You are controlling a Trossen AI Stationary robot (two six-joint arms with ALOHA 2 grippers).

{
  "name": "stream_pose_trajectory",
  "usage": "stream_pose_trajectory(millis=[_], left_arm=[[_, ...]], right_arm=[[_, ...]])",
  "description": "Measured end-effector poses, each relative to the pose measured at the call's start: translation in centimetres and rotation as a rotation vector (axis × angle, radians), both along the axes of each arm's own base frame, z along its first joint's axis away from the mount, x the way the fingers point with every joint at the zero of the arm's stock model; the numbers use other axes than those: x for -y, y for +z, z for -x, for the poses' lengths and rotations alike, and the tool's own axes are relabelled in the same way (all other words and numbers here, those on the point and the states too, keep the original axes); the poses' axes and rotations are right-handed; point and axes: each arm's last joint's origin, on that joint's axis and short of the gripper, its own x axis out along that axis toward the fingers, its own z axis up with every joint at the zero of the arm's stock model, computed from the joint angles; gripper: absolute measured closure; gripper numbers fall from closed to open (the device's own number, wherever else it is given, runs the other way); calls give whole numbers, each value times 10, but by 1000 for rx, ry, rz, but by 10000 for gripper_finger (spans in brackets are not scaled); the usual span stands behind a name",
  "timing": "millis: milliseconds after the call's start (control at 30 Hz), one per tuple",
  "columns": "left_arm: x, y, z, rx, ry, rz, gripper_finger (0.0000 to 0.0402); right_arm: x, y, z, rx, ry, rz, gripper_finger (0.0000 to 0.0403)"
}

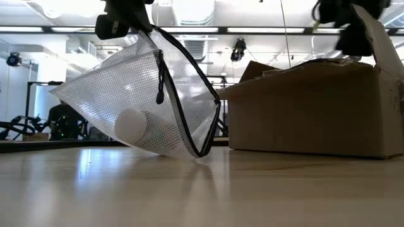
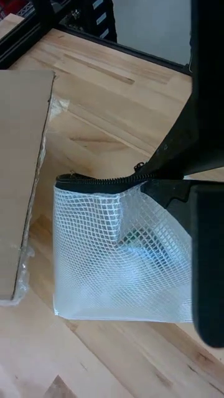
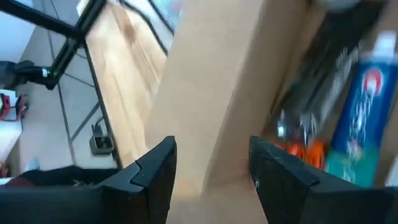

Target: Unpack boxes

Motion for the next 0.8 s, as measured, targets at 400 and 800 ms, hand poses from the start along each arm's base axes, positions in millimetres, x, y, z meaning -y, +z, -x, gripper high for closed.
stream_pose_trajectory(millis=[400, 800], left_arm=[[-3, 0, 0, -4, -18, -12, 402], [-3, 0, 0, -3, -26, -18, 402]], right_arm=[[-36, -22, 11, -143, 48, 67, 240], [-45, -66, 9, -141, -102, 287, 255]])
